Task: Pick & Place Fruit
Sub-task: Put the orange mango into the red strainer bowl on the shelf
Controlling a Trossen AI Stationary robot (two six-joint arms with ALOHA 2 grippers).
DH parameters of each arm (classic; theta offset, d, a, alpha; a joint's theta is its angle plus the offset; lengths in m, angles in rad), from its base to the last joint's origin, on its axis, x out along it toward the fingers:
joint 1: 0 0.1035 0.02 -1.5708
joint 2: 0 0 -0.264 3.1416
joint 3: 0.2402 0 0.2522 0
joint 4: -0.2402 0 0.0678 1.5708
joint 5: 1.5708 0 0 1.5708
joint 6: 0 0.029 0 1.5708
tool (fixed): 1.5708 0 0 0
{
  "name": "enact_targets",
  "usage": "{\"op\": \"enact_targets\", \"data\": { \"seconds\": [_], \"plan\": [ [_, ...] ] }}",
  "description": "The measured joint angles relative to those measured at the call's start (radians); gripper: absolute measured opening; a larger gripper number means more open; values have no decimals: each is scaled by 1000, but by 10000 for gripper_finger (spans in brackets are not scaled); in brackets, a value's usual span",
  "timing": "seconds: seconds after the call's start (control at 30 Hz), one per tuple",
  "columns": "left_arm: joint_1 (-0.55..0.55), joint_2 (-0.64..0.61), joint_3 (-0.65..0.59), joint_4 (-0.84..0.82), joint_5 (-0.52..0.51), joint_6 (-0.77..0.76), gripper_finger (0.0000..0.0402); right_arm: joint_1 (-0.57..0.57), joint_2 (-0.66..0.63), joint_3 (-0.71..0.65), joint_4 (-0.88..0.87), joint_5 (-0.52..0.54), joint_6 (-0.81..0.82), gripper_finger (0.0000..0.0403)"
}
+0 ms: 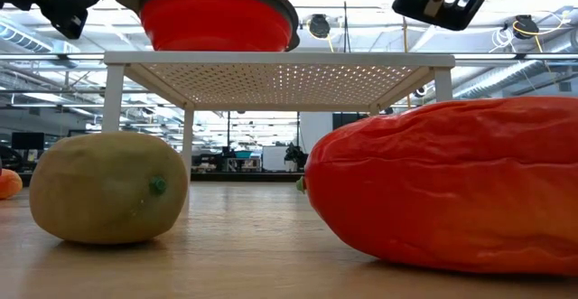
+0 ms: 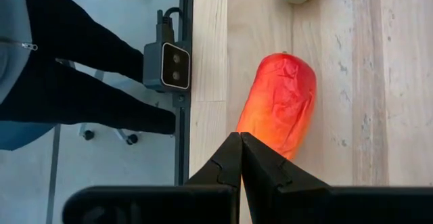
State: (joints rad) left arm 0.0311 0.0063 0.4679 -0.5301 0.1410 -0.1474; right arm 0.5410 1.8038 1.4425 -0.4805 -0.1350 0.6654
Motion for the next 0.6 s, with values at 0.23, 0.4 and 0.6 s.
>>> {"op": "enact_targets", "data": {
  "seconds": [0.23,0.4,0.6],
  "plan": [
    [0,0,0,0,0,0,216,-1,0,0,42,2,2,0],
    [0,0,0,0,0,0,216,0,0,-1,121,0,3,0],
    [0,0,0,0,0,1,216,18,0,-1,122,-21,-47,0]
  ]
}}
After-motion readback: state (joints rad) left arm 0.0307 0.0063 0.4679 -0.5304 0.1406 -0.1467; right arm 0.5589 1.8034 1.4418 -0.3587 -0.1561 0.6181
